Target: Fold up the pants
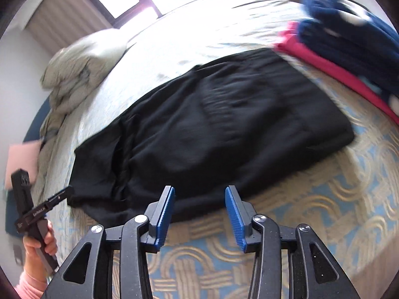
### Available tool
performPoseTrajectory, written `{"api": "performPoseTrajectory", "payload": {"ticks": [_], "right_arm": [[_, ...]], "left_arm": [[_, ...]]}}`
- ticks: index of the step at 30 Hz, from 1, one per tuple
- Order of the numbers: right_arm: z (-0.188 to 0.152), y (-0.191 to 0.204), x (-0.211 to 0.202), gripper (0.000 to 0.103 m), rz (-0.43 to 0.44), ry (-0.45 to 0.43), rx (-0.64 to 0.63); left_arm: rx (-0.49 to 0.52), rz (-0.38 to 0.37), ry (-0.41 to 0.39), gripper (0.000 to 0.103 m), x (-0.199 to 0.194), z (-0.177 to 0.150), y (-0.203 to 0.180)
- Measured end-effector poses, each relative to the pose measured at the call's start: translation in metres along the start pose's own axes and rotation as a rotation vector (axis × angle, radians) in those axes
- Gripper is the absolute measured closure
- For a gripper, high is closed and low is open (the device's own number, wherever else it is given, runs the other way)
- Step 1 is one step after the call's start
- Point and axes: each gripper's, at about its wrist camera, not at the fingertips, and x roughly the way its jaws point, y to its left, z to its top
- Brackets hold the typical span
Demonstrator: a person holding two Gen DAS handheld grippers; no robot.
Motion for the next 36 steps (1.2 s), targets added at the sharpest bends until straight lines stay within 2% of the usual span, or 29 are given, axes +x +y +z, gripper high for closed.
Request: {"api": "performPoseTrajectory", "payload": {"ticks": [3, 6, 11, 15, 18, 20, 25, 28, 34, 35, 36], "right_arm": [[-0.003, -0.032, -0.012, 0.05, -0.025, -0.034, 0.12], [-0.005, -0.056, -0.015, 0.049, 0.022, -0.025, 0.208], [0.001, -0.072, -0.009, 0.04, 0.067, -0.075, 0.273], [0.008, -0.076, 0.002, 0.039, 0.099, -0.086, 0.298], [0.014, -0.075, 0.006, 0.037, 0.105, -0.097, 0.282], [0.019, -0.072, 0.012, 0.033, 0.115, -0.108, 0.276], [0.024, -0.07, 0.02, 0.029, 0.135, -0.168, 0.301], [0.025, -0.071, 0.021, 0.029, 0.113, -0.216, 0.349], [0.033, -0.067, 0.029, 0.025, 0.079, -0.264, 0.392], [0.035, -0.068, 0.031, 0.025, 0.081, -0.268, 0.407], [0.037, -0.068, 0.031, 0.035, 0.082, -0.264, 0.408]], "left_arm": [[0.04, -0.04, 0.002, 0.029, 0.014, 0.012, -0.024], [0.106, -0.069, 0.025, 0.029, 0.029, 0.02, -0.05], [0.222, -0.054, 0.078, 0.029, 0.056, 0.018, -0.087], [0.26, -0.024, 0.064, 0.016, 0.063, 0.014, -0.099], [0.288, 0.012, 0.094, 0.011, 0.07, 0.012, -0.102], [0.313, 0.013, 0.112, 0.001, 0.073, 0.011, -0.104], [0.329, 0.051, 0.145, 0.001, 0.077, 0.01, -0.109], [0.327, 0.062, 0.169, 0.001, 0.081, 0.012, -0.112], [0.232, 0.048, 0.173, 0.001, 0.079, 0.018, -0.105], [0.218, 0.044, 0.167, 0.001, 0.079, 0.018, -0.103], [0.203, 0.035, 0.16, 0.001, 0.077, 0.019, -0.102]]}}
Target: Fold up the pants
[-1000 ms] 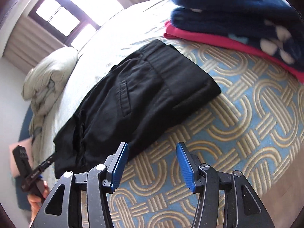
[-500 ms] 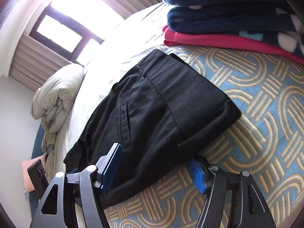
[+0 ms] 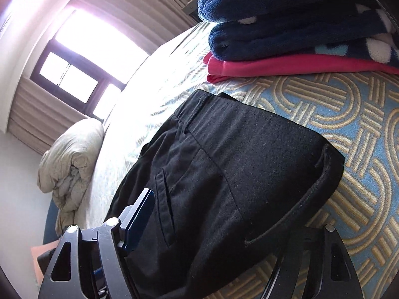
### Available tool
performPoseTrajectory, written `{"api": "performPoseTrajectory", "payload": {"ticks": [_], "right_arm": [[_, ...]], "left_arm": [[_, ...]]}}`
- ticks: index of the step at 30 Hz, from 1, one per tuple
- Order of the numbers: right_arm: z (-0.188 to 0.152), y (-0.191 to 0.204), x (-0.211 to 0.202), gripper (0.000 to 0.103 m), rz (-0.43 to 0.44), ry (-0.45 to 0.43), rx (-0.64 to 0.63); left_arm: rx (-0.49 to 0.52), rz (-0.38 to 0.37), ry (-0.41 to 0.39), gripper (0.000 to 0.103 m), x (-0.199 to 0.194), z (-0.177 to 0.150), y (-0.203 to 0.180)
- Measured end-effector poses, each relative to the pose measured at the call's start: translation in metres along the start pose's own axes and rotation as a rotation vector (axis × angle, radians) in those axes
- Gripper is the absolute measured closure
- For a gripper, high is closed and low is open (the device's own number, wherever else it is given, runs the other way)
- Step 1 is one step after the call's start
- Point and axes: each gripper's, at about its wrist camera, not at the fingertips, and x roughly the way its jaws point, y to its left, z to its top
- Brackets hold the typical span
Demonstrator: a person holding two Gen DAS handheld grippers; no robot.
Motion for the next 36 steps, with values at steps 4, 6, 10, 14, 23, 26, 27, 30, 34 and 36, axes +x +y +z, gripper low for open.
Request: {"api": "performPoseTrajectory", "payload": {"ticks": [4, 6, 10, 14, 23, 26, 27, 30, 34, 36], "right_arm": [[0.008, 0.009, -0.005, 0.085, -0.08, 0.0, -0.051], [0.01, 0.023, -0.016, 0.088, -0.061, -0.024, -0.113], [0.0, 0.092, -0.039, 0.088, -0.097, -0.111, -0.384], [-0.047, 0.182, -0.042, 0.088, -0.088, -0.162, -0.75], [-0.238, 0.271, 0.025, 0.088, -0.032, 0.058, -1.489], [-0.261, 0.261, 0.047, 0.087, -0.068, 0.172, -1.506], [-0.262, 0.256, 0.049, 0.087, -0.074, 0.173, -1.502], [-0.267, 0.251, 0.044, 0.086, -0.088, 0.145, -1.523], [-0.26, 0.247, 0.039, 0.086, -0.075, 0.145, -1.47], [-0.251, 0.251, 0.039, 0.086, -0.061, 0.148, -1.427]], "left_arm": [[-0.087, -0.155, -0.079, 0.028, -0.021, -0.009, 0.017], [-0.115, -0.222, -0.093, 0.039, -0.031, -0.014, 0.026], [-0.156, -0.255, -0.17, 0.039, -0.058, -0.03, 0.05], [-0.228, -0.252, -0.239, 0.034, -0.086, -0.054, 0.09], [-0.454, -0.354, -0.319, 0.005, -0.119, -0.105, 0.173], [-0.489, -0.402, -0.297, 0.004, -0.109, -0.114, 0.181], [-0.512, -0.434, -0.284, 0.004, -0.105, -0.117, 0.182], [-0.562, -0.494, -0.248, 0.004, -0.09, -0.118, 0.181], [-0.566, -0.551, -0.219, 0.004, -0.08, -0.105, 0.171], [-0.597, -0.585, -0.192, 0.004, -0.073, -0.095, 0.172]]}}
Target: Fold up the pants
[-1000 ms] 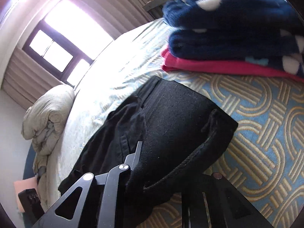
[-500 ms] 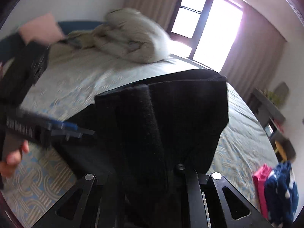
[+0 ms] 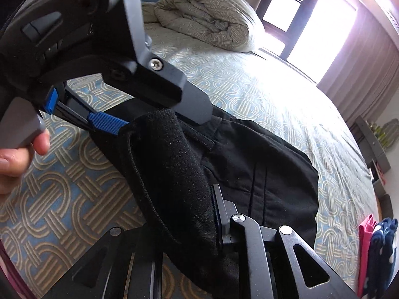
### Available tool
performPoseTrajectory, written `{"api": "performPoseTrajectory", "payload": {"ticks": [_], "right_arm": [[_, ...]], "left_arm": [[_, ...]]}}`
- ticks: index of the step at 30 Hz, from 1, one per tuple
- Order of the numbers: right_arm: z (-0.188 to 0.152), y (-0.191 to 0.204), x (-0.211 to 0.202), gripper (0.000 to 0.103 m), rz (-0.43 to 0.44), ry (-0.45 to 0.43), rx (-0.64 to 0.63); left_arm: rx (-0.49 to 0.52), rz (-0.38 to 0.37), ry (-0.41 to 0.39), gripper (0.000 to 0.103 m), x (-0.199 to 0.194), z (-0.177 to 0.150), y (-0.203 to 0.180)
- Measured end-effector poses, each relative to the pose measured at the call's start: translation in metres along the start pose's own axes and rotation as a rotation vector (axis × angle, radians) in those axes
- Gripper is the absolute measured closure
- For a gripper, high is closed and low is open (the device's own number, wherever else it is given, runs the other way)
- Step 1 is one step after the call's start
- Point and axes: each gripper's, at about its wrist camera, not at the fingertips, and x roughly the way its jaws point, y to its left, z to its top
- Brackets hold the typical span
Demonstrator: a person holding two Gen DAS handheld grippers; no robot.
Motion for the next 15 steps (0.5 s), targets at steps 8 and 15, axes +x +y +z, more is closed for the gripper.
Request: {"api": "performPoseTrajectory", "payload": {"ticks": [8, 15], "right_arm": [[-0.002, 0.012, 0.001, 0.081, -0.07, -0.016, -0.077], [-0.023, -0.027, -0.022, 0.043, 0.011, -0.009, 0.049]], "left_arm": [[0.052, 0.193, 0.059, 0.078, 0.032, 0.01, -0.012], [0.116, 0.122, 0.008, 0.083, 0.005, -0.001, -0.006]]}}
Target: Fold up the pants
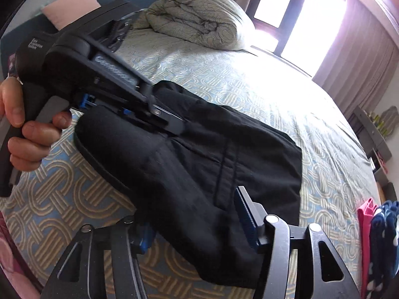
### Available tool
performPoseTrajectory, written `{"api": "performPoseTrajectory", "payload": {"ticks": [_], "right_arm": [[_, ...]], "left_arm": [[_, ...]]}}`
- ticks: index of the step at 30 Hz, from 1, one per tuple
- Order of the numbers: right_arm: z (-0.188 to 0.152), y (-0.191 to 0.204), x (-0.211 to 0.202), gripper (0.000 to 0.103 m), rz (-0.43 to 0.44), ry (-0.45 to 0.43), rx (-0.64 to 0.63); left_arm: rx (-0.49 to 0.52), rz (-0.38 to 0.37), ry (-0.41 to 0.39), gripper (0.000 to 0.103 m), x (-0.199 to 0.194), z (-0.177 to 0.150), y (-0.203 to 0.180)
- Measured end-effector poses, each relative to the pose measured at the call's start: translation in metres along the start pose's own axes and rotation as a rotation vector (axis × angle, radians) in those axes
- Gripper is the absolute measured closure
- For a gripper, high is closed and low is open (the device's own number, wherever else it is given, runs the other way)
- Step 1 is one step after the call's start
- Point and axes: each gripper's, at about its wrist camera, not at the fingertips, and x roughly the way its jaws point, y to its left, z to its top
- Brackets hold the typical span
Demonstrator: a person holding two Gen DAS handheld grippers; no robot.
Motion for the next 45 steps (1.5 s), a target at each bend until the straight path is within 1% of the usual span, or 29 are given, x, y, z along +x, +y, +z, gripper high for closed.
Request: {"api": "performPoseTrajectory", "payload": {"ticks": [3, 4, 5, 7, 9, 10, 12, 15, 16, 18, 19, 21, 22, 23, 24, 26, 28, 29, 31, 32, 33, 34, 35, 36, 37, 38, 40, 43, 45], "right_arm": [[-0.011, -0.022, -0.013, 0.042, 0.033, 0.005, 0.083], [-0.013, -0.031, -0.016, 0.041, 0.024, 0.004, 0.111], [-0.015, -0.038, -0.019, 0.038, 0.002, 0.0, 0.133], [-0.014, -0.048, -0.024, 0.036, -0.052, -0.011, 0.166], [-0.009, -0.057, -0.029, 0.035, -0.074, -0.033, 0.202], [-0.005, -0.06, -0.031, 0.034, -0.068, -0.047, 0.221], [-0.001, -0.064, -0.032, 0.031, -0.039, -0.066, 0.254], [0.001, -0.073, -0.023, 0.031, -0.008, -0.054, 0.313], [0.001, -0.077, -0.019, 0.031, 0.008, -0.039, 0.339], [-0.002, -0.086, -0.006, 0.031, 0.065, -0.003, 0.409], [-0.005, -0.091, 0.0, 0.031, 0.091, 0.018, 0.444], [-0.012, -0.087, 0.003, 0.031, 0.137, 0.056, 0.495], [-0.014, -0.091, 0.005, 0.031, 0.159, 0.065, 0.521], [-0.018, -0.095, 0.01, 0.031, 0.171, 0.071, 0.54], [-0.024, -0.099, 0.011, 0.031, 0.168, 0.074, 0.556], [-0.028, -0.109, 0.01, 0.031, 0.13, 0.076, 0.581], [-0.033, -0.113, 0.009, 0.031, 0.107, 0.082, 0.606], [-0.035, -0.115, 0.009, 0.031, 0.109, 0.083, 0.62], [-0.038, -0.117, 0.009, 0.031, 0.119, 0.083, 0.639], [-0.039, -0.116, 0.009, 0.031, 0.124, 0.083, 0.643], [-0.04, -0.112, 0.008, 0.031, 0.126, 0.084, 0.643], [-0.04, -0.112, 0.008, 0.031, 0.127, 0.086, 0.643], [-0.041, -0.112, 0.009, 0.031, 0.129, 0.088, 0.643], [-0.043, -0.113, 0.012, 0.031, 0.131, 0.091, 0.647], [-0.044, -0.114, 0.014, 0.031, 0.135, 0.095, 0.654], [-0.044, -0.115, 0.017, 0.031, 0.142, 0.099, 0.664], [-0.046, -0.116, 0.02, 0.031, 0.155, 0.101, 0.686], [-0.046, -0.119, 0.017, 0.031, 0.149, 0.086, 0.697], [-0.044, -0.121, 0.013, 0.031, 0.143, 0.072, 0.699]], "left_arm": [[0.044, 0.034, -0.014, 0.085, -0.007, 0.004, -0.008], [0.073, 0.04, -0.029, 0.085, -0.012, 0.01, -0.017], [0.104, 0.048, -0.045, 0.086, -0.016, 0.016, -0.028], [0.204, 0.08, -0.101, 0.086, -0.035, 0.029, -0.054], [0.317, 0.134, -0.152, 0.086, -0.056, 0.038, -0.08], [0.371, 0.167, -0.177, 0.086, -0.066, 0.043, -0.087], [0.407, 0.229, -0.203, 0.086, -0.078, 0.048, -0.082], [0.326, 0.413, -0.204, 0.086, -0.08, 0.058, -0.03], [0.239, 0.427, -0.18, 0.086, -0.079, 0.061, 0.0], [0.088, 0.376, -0.146, 0.089, -0.079, 0.058, 0.042], [0.055, 0.35, -0.14, 0.089, -0.078, 0.053, 0.052], [0.063, 0.306, -0.139, 0.089, -0.074, 0.043, 0.052], [0.07, 0.281, -0.132, 0.086, -0.071, 0.04, 0.049], [0.079, 0.248, -0.119, 0.07, -0.068, 0.038, 0.043], [0.09, 0.222, -0.11, 0.045, -0.065, 0.036, 0.036], [0.135, 0.198, -0.09, 0.023, -0.051, 0.034, 0.02], [0.201, 0.231, -0.055, 0.023, -0.034, 0.032, 0.01], [0.212, 0.252, -0.029, 0.023, -0.025, 0.033, 0.01], [0.178, 0.246, 0.023, 0.023, -0.007, 0.033, 0.021], [0.142, 0.222, 0.037, 0.024, -0.003, 0.034, 0.027], [0.1, 0.173, 0.044, 0.026, 0.001, 0.035, 0.032], [0.076, 0.124, 0.046, 0.032, 0.004, 0.036, 0.034], [0.047, 0.061, 0.055, 0.048, 0.008, 0.037, 0.038], [0.024, 0.033, 0.061, 0.059, 0.008, 0.037, 0.041], [-0.01, 0.007, 0.067, 0.082, 0.011, 0.037, 0.045], [-0.036, -0.011, 0.052, 0.084, 0.008, 0.037, 0.046], [-0.021, -0.024, 0.013, 0.086, -0.005, 0.038, 0.035], [0.104, 0.007, -0.08, 0.086, -0.037, 0.045, -0.005], [0.191, 0.049, -0.092, 0.085, -0.049, 0.052, -0.018]]}}
